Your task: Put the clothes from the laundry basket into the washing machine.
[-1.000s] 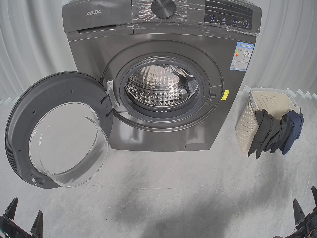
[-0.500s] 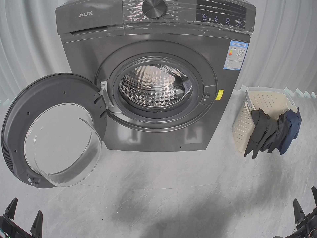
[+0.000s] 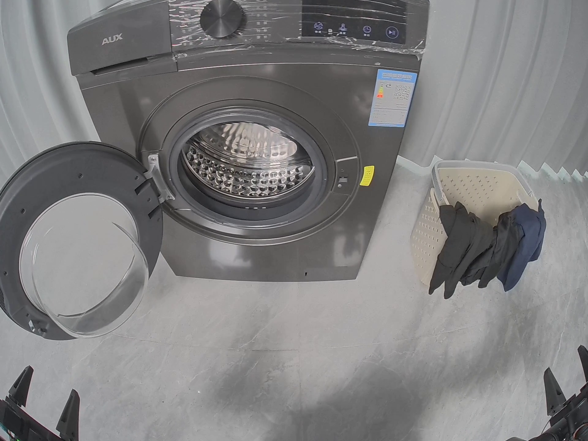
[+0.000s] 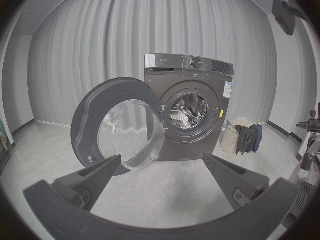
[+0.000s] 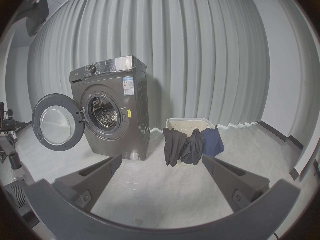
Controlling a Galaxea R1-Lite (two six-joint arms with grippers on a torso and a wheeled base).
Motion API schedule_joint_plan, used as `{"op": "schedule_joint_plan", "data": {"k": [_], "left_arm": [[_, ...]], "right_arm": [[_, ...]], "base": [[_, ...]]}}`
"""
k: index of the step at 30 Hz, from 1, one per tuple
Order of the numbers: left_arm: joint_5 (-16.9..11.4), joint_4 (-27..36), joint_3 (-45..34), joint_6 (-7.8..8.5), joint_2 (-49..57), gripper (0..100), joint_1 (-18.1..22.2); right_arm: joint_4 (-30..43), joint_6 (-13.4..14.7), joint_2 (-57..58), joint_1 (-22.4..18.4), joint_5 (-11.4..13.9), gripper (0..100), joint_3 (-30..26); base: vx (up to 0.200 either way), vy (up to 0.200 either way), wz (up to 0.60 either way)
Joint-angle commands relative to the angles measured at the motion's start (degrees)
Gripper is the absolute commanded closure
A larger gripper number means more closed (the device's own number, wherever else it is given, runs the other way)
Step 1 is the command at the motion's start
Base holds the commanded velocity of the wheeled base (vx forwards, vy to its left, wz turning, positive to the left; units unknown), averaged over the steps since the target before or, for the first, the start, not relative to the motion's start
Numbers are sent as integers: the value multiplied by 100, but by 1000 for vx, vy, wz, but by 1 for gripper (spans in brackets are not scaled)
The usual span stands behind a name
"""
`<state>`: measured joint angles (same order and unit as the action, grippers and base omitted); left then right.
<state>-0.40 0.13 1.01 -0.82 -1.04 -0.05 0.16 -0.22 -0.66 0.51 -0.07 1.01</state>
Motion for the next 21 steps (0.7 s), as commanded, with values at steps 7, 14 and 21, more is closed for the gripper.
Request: {"op": "schedule_joint_plan", "data": {"k": [7, 14, 21], "left_arm": [[23, 13, -92, 38, 86, 0, 5], [14, 4, -101, 11, 77, 0, -4], [23, 4, -101, 11, 77, 0, 5]], "right_arm": [[2, -4, 66, 2, -1, 0, -101], [2, -4, 66, 2, -1, 0, -101], [2, -4, 66, 2, -1, 0, -101]], "base": [[0, 0, 0], [0, -114, 0], [0, -200, 0]]}}
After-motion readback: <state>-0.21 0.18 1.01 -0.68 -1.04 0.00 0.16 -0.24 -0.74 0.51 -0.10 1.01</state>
